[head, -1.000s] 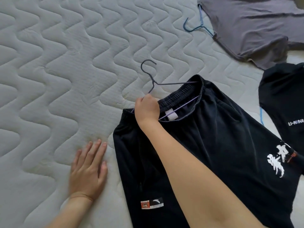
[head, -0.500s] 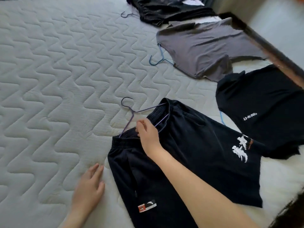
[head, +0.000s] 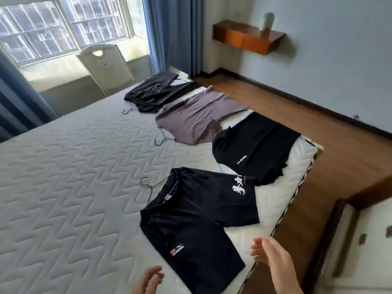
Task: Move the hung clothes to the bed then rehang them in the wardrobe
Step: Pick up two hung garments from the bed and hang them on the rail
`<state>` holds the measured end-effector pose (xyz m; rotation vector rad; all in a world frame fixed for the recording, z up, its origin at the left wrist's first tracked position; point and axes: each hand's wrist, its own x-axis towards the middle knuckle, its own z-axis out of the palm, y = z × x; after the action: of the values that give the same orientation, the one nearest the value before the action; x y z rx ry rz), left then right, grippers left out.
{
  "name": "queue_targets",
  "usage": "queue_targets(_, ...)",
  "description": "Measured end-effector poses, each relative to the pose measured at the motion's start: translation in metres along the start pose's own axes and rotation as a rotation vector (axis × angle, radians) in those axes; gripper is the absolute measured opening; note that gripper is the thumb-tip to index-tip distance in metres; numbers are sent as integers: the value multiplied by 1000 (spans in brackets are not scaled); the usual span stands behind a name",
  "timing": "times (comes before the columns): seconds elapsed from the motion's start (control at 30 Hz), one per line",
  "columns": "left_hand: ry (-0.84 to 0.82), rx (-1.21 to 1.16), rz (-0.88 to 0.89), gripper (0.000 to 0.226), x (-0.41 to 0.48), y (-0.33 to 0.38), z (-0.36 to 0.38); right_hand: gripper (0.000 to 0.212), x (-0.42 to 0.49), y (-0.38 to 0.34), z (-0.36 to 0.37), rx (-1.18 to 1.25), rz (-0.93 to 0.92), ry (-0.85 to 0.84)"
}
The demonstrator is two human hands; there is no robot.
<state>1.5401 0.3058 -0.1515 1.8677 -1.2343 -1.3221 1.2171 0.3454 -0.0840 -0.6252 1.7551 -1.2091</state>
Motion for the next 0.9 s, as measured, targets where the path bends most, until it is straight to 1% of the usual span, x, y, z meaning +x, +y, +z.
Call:
queue_targets(0.03,-12,5,-3,37,-17,-10,4,27,-19,2,-16,26,6,58)
queue_targets(0.1,-82,-3,7,29,-50,-19,13,27,-55,13,-40,90,24,166)
queue_targets(0.17,-127,-19,54,23,-70,-26,22,27,-92,33,-59,178,65,264)
queue_targets(0.23,-156,12,91,34,-73,-22,22,28,-116,53,-69,225,80,346)
queue_targets(0.27,-227,22,96,36,-76,-14,21,28,-127,60,-75,242,76,388)
queue_targets(0.33,-353,69,116,26,-80,14,23,29,-146,71,-90,286,76,458)
queue_targets(0.43,-450,97,181,22,-80,59,51,28,-158,80,-113,334,67,561)
queue_targets(0.5,-529,118,239,22,-78,83,83,27,-157,83,-131,356,63,602)
queue_targets(0.67,-621,187,284,20,-70,124,170,27,-136,93,-182,361,109,649)
queue_targets(0.8,-629,211,268,17,-72,146,221,26,-99,90,-226,368,147,659)
queue_targets(0.9,-590,232,223,19,-67,153,242,24,-55,70,-252,346,148,634)
